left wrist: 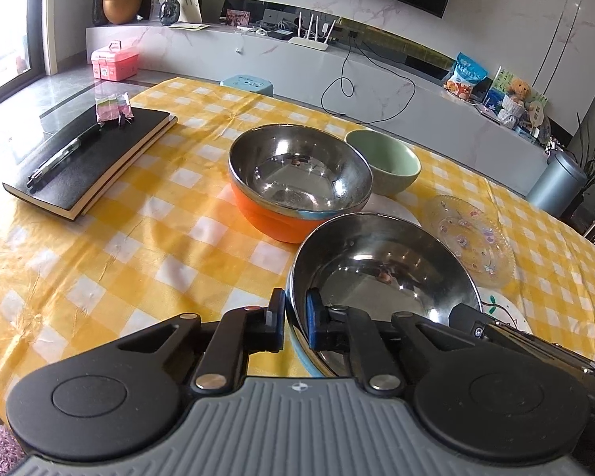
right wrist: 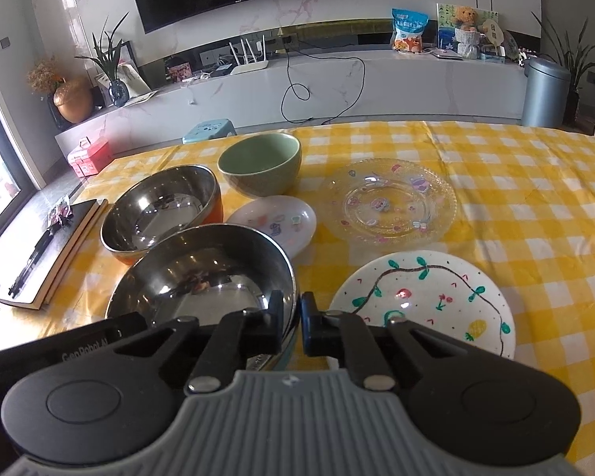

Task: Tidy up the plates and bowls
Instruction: 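Lift the blue-bottomed steel bowl with the left gripper toward the orange-bottomed bowl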

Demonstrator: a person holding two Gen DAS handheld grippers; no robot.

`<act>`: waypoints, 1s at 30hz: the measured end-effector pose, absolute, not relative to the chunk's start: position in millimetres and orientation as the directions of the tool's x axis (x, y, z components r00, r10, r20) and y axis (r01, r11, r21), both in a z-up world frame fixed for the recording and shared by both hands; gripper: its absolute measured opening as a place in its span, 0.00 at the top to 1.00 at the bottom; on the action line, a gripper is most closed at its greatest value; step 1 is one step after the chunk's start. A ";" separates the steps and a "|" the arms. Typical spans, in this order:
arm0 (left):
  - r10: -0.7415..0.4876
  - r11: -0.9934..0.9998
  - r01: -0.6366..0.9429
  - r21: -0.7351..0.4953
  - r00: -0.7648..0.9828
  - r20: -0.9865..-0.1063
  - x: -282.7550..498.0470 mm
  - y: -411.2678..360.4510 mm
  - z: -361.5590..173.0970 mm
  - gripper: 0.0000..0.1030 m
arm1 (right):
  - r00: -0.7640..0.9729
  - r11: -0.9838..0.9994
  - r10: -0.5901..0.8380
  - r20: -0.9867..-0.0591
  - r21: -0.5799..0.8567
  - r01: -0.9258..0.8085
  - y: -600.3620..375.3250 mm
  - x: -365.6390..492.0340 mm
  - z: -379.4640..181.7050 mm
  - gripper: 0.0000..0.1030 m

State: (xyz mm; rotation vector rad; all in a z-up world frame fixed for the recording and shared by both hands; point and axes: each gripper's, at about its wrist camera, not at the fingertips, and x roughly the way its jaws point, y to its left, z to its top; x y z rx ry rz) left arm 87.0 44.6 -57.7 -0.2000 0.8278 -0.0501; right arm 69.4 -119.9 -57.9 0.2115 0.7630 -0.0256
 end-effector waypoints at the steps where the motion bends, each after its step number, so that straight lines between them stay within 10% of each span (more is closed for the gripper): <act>1: -0.123 0.980 -0.034 -0.198 0.677 -0.725 83.9 46.2 -55.7 0.89 | 0.725 0.978 0.056 -0.686 0.183 0.097 -118.8 65.9 -56.3 0.94; 30: -0.154 0.963 -0.084 -0.256 0.606 -0.781 28.6 97.2 -56.5 0.89 | 0.627 0.970 0.163 -0.762 0.240 0.041 -92.4 5.0 -53.8 0.94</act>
